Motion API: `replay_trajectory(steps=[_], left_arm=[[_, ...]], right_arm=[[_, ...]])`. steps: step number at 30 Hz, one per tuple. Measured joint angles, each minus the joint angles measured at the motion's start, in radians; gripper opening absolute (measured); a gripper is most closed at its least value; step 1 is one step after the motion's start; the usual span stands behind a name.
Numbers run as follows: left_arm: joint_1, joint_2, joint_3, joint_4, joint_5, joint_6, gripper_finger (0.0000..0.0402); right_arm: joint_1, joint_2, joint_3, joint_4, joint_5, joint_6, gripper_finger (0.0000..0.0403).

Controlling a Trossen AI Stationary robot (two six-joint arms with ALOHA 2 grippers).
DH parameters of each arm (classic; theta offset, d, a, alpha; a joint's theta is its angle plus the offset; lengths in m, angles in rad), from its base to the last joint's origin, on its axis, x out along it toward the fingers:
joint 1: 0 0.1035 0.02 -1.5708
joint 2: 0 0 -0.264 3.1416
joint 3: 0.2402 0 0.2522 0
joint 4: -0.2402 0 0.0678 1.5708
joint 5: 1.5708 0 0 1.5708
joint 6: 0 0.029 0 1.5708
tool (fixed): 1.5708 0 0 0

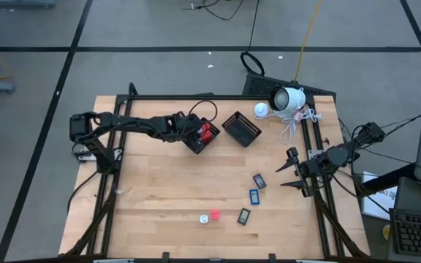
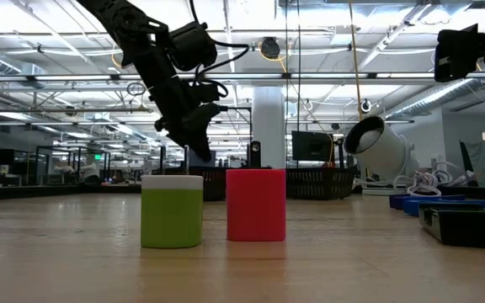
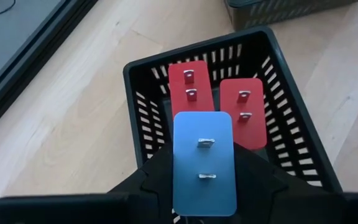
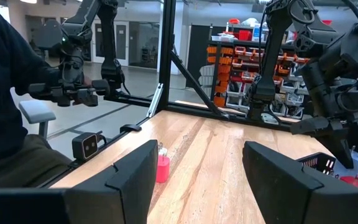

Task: Pick & Place Office items
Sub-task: Put the blue charger adapter into the left black bin

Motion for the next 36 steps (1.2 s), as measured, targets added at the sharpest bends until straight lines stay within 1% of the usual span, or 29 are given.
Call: replay_trajectory(steps=[4,9,13,19,23,28,33,36], left_arm=[[0.000,0.000,0.000,0.000,-0.001,-0.014,0.0123],[-0.004,0.000,-0.001,-0.001,-0.023,-0.034,0.0136],[-0.012,0.000,-0.001,-0.001,-0.061,-0.035,0.0122],[-0.011,0.000,-0.001,-0.001,-0.053,-0.050,0.0122],[-0.012,0.000,-0.002,-0.001,-0.046,-0.053,0.0131],[-0.015,0.000,-0.043,0.036,-0.046,-0.074,0.0122],[-0.016,-0.001,-0.096,0.080,-0.046,-0.104,0.0122],[-0.021,-0.001,-0.112,0.105,-0.047,-0.107,0.0131]], right_arm=[[0.000,0.000,0.000,0.000,0.000,0.000,0.0224],[0.000,0.000,0.000,0.000,0.000,0.000,0.0224],[0.000,0.000,0.000,0.000,0.000,0.000,0.0224],[0.000,0.000,0.000,0.000,0.000,0.000,0.0224],[0.000,0.000,0.000,0.000,0.000,0.000,0.0224],[0.000,0.000,0.000,0.000,0.000,0.000,0.0224],[0.000,0.000,0.000,0.000,0.000,0.000,0.0224],[0.000,0.000,0.000,0.000,0.000,0.000,0.0224]])
